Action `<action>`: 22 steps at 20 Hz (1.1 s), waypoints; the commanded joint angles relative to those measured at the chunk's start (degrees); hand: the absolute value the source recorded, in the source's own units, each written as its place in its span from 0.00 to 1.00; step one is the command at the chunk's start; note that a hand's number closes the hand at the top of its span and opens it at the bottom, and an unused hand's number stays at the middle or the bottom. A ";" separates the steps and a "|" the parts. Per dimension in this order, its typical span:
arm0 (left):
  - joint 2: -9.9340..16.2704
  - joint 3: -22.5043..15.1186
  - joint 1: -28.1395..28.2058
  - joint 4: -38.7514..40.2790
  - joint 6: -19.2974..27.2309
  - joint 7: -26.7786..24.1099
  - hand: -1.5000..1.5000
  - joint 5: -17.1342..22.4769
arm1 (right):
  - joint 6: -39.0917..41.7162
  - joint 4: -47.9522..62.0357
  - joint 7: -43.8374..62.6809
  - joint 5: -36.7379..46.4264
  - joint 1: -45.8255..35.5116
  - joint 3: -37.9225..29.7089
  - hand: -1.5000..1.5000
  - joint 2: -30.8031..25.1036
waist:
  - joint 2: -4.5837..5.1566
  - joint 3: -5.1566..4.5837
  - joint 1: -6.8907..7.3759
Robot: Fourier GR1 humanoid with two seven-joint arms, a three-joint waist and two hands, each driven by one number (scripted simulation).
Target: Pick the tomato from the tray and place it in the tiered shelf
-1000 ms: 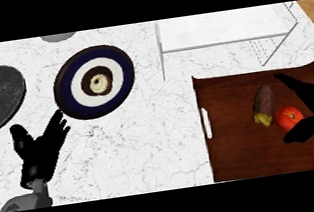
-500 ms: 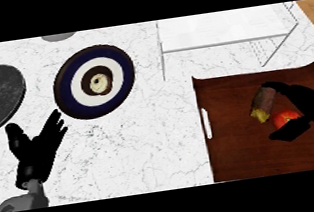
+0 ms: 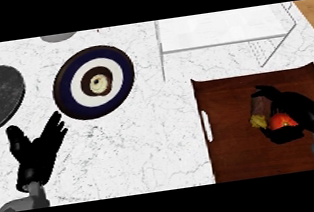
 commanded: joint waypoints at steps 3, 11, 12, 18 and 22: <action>0.50 1.73 1.26 0.95 -1.31 -0.45 0.50 0.63 | -1.18 -9.86 -4.88 -0.95 6.35 -0.37 1.00 -0.01 | 0.46 0.35 -0.28; -1.04 -0.12 0.84 3.48 -1.95 -2.62 0.50 -0.35 | -6.09 -15.47 28.85 -0.75 -8.58 17.86 1.00 22.88 | 0.56 0.30 1.64; 0.52 1.78 -3.45 1.51 -0.63 1.69 0.50 0.72 | -6.02 -19.89 31.47 0.58 -9.06 19.89 1.00 22.97 | 0.35 0.33 0.65; 1.60 3.32 -2.97 6.06 -2.91 -0.88 0.50 1.49 | -8.15 -33.76 46.38 2.95 -17.29 21.86 1.00 23.22 | 0.28 0.27 -0.15; -0.16 2.40 -2.74 4.40 -0.85 -0.07 0.50 0.66 | 0.25 -42.41 54.45 3.03 -25.83 12.54 1.00 22.97 | 0.20 0.29 -0.77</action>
